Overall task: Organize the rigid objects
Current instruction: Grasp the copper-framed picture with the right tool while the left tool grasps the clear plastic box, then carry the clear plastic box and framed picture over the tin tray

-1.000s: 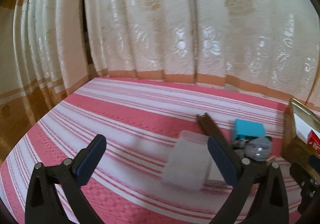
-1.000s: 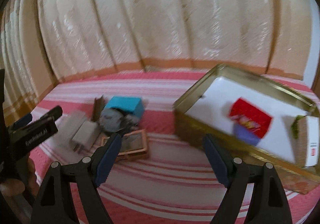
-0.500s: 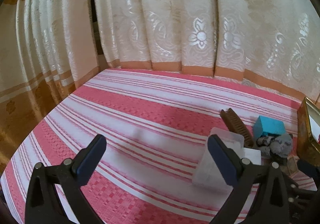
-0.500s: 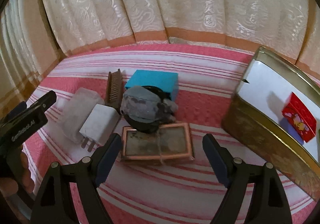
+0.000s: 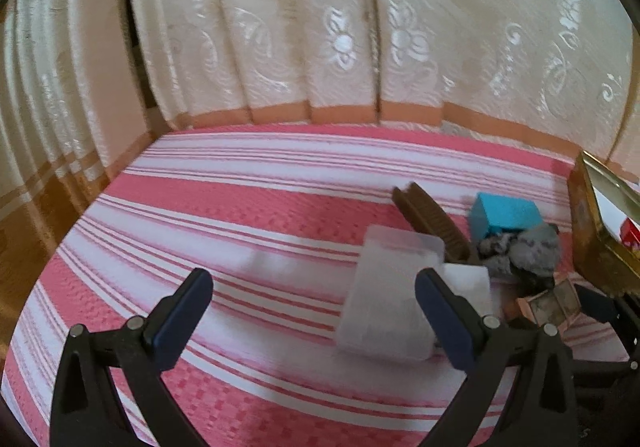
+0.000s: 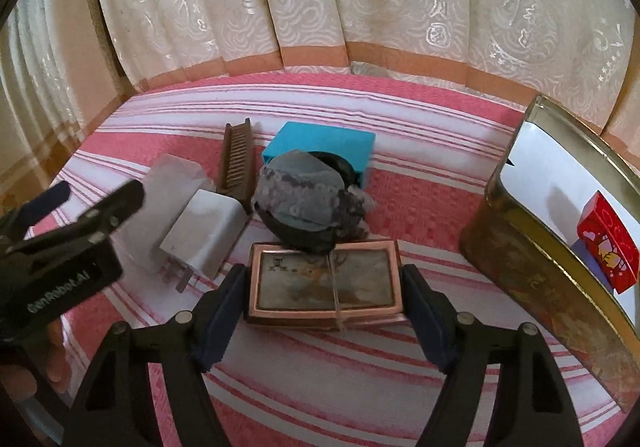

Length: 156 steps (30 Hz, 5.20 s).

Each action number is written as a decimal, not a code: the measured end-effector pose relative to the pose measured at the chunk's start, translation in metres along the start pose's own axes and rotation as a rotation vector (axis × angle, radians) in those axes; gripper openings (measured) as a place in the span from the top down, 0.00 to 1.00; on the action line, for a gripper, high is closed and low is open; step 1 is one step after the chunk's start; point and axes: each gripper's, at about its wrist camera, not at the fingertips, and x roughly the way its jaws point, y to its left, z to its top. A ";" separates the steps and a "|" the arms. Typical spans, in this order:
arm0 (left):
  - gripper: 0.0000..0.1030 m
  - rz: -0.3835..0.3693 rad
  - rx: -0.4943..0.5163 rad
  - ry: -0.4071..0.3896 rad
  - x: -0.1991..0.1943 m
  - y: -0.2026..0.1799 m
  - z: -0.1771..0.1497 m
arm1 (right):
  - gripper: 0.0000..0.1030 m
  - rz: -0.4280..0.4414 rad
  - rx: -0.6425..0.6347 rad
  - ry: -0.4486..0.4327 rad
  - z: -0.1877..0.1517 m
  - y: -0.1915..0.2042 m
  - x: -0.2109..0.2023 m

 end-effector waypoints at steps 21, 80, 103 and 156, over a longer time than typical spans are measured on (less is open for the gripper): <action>0.01 -0.030 -0.081 0.215 0.040 0.001 -0.005 | 0.24 0.043 0.041 -0.022 -0.023 -0.015 -0.017; 0.48 0.019 -0.064 -0.271 -0.051 -0.023 0.001 | 0.24 -0.115 0.012 -0.477 -0.026 -0.021 -0.089; 0.48 -0.046 -0.057 -0.275 -0.068 -0.072 -0.007 | 0.24 -0.194 0.022 -0.518 -0.037 -0.056 -0.108; 0.47 -0.222 0.084 -0.338 -0.106 -0.233 -0.009 | 0.24 -0.455 0.224 -0.558 -0.062 -0.253 -0.162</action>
